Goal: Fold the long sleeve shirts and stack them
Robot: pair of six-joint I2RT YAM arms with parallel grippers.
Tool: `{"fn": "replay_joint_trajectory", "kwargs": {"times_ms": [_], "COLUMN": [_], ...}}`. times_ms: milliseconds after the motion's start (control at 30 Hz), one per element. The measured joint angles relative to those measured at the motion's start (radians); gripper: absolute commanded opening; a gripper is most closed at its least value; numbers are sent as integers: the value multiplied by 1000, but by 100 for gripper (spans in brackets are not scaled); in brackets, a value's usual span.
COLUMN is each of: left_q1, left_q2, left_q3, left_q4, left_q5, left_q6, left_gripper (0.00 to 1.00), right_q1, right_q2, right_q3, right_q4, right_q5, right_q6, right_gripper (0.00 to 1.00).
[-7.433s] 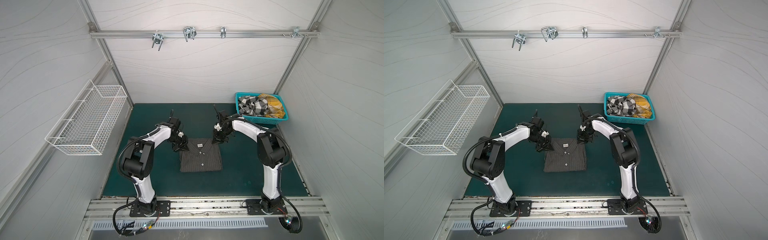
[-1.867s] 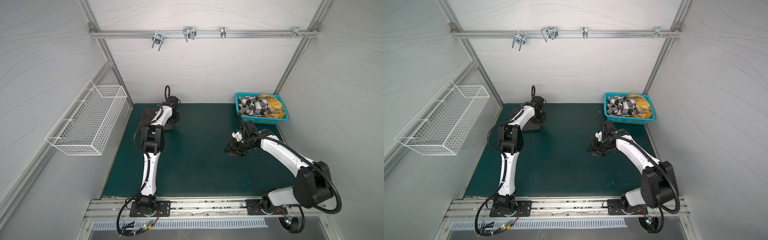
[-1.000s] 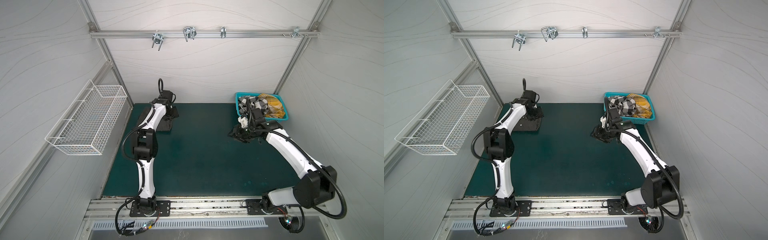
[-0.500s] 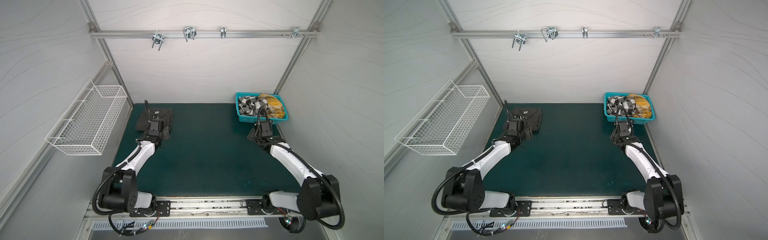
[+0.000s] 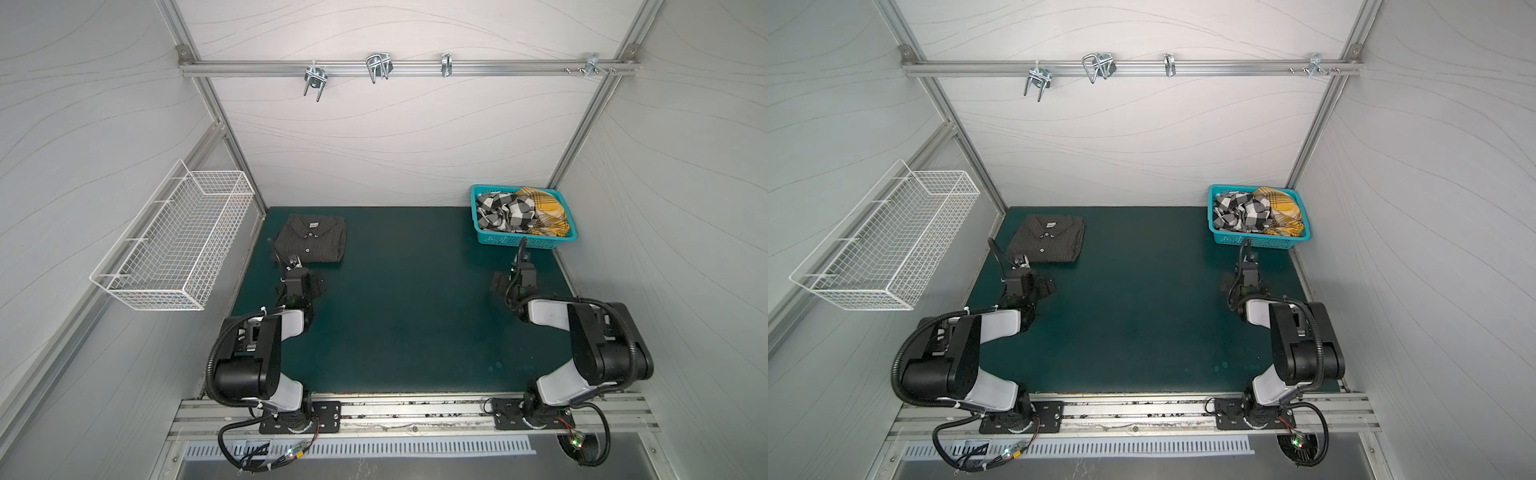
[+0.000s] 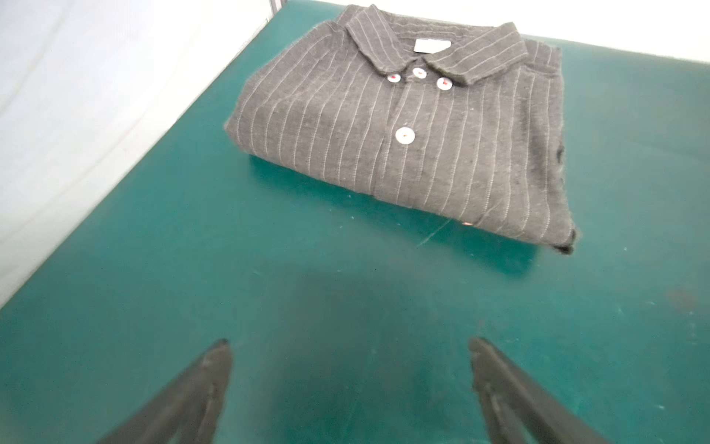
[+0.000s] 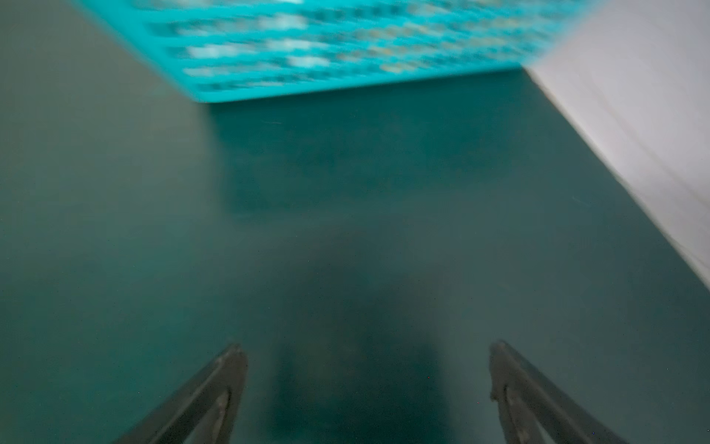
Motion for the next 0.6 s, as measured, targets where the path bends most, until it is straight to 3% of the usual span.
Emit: {"fn": "replay_joint_trajectory", "kwargs": {"times_ms": [67,200,600], "left_q1": [-11,-23,-52], "left_q2": [21,24,24], "left_q3": [-11,-12,-12], "left_q4": [24,97,164], "left_q5": [32,66,32], "left_q6": [13,26,45], "left_gripper": [100,100,100], "right_q1": [-26,-59,-16], "right_q2": [5,21,20], "right_q3": [-56,-72,-72], "right_q4": [125,177,229], "right_q5": [-114,-189,-203], "right_q6": [-21,-53,-100], "right_gripper": [99,99,99]}}
